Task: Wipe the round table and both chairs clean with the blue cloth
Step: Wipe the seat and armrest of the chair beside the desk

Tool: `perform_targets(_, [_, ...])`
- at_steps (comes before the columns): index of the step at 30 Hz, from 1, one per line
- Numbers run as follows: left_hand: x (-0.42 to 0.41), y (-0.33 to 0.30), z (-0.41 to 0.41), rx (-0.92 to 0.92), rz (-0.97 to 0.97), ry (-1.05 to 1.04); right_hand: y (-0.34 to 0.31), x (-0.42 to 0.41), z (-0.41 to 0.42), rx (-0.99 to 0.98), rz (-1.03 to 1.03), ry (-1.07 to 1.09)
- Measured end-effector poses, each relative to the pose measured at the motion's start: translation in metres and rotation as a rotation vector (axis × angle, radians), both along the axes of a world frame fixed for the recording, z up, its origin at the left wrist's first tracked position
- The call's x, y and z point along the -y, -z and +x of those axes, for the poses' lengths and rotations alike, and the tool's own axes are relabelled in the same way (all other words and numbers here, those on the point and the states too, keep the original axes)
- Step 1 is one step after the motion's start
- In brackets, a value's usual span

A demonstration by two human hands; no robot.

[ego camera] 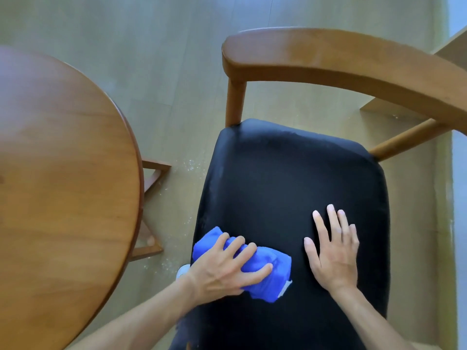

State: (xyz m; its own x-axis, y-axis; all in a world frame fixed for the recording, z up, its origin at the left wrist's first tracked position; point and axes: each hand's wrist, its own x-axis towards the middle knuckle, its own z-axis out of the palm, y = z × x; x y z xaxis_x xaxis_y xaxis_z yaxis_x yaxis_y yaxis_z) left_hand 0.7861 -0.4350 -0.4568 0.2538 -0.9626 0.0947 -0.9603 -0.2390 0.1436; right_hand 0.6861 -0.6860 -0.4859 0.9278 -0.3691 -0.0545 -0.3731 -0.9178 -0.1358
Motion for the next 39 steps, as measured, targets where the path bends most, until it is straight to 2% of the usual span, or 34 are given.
perform_targets(2, [0.010,-0.005,0.034,0.009,-0.018,-0.121,0.002,0.001,-0.001,0.017,-0.001,-0.001])
perform_targets(5, [0.040,-0.004,0.123,0.049,0.001,-0.473,0.005,0.000,-0.002,0.037,-0.010,0.000])
perform_targets(7, [0.060,-0.006,0.177,-0.012,0.033,-0.659,0.008,0.001,-0.001,0.053,-0.016,-0.003])
perform_targets(9, [0.069,-0.003,0.193,-0.117,0.070,-0.748,0.010,0.001,0.001,0.072,-0.021,-0.006])
perform_targets(12, [0.050,0.000,0.147,-0.151,0.008,-0.737,0.011,0.002,0.001,0.077,-0.027,-0.006])
perform_targets(15, [-0.007,0.000,0.065,-0.243,-0.073,-0.682,0.012,0.003,0.001,0.075,-0.039,-0.006])
perform_targets(19, [-0.079,-0.005,-0.056,-0.305,0.005,-0.362,0.012,0.002,0.001,0.080,-0.043,-0.003])
perform_targets(21, [-0.092,-0.007,-0.090,-0.299,0.063,-0.300,0.012,0.001,0.000,0.085,-0.041,-0.005])
perform_targets(23, [-0.091,-0.006,-0.091,-0.273,0.037,-0.259,0.012,0.001,0.002,0.091,-0.043,-0.005])
perform_targets(25, [-0.084,-0.005,-0.068,-0.248,0.037,-0.148,0.013,0.002,0.002,0.083,-0.044,-0.001])
perform_targets(27, [-0.072,-0.004,-0.039,-0.209,0.025,-0.131,0.012,0.002,0.003,0.082,-0.029,0.003])
perform_targets(29, [-0.049,-0.004,-0.011,-0.189,-0.036,-0.236,0.013,0.003,0.003,0.077,-0.025,0.002])
perform_targets(31, [-0.014,-0.004,0.029,-0.135,-0.066,-0.433,0.014,0.001,0.002,0.077,-0.021,0.000])
perform_targets(33, [0.019,-0.008,0.079,-0.120,-0.028,-0.681,0.015,0.000,0.000,0.076,-0.020,-0.001])
perform_targets(35, [0.032,-0.010,0.099,-0.138,0.012,-0.810,0.016,0.000,0.001,0.069,-0.020,-0.004])
perform_targets(39, [-0.006,-0.006,0.007,-0.108,0.068,-0.529,0.015,0.000,0.000,0.031,-0.023,-0.010])
